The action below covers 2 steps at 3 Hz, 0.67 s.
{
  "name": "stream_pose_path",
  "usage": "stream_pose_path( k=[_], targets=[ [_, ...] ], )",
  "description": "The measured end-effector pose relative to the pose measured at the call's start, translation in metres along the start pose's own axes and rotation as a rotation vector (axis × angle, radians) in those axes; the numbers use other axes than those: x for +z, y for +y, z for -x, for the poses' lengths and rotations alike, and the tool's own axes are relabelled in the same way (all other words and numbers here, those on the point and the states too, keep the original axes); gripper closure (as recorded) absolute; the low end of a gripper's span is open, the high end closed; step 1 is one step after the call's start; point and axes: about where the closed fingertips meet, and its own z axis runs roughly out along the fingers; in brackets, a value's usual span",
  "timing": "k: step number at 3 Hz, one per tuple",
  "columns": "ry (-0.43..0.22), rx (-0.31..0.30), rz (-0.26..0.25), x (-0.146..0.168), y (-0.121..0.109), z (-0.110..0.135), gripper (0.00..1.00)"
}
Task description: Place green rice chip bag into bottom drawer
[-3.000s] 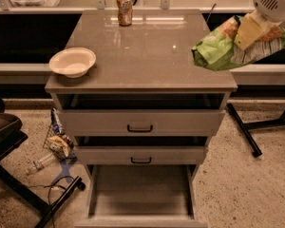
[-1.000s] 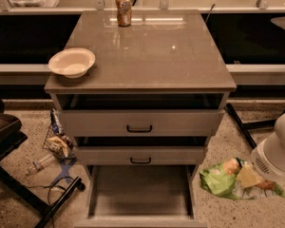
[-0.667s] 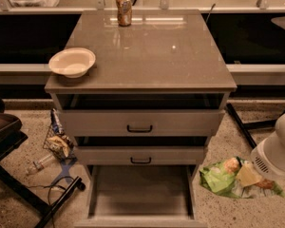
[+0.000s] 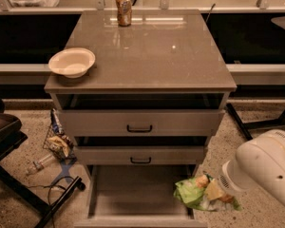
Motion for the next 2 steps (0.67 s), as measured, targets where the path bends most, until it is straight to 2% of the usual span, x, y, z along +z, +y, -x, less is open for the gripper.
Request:
stream_pose_path(
  k=[1,2],
  targets=[
    [-0.015,0.081,0.158,0.086,0.022,0.009,1.0],
    [-0.012,0.178,0.301,0.169,0.051,0.036,1.0]
  ],
)
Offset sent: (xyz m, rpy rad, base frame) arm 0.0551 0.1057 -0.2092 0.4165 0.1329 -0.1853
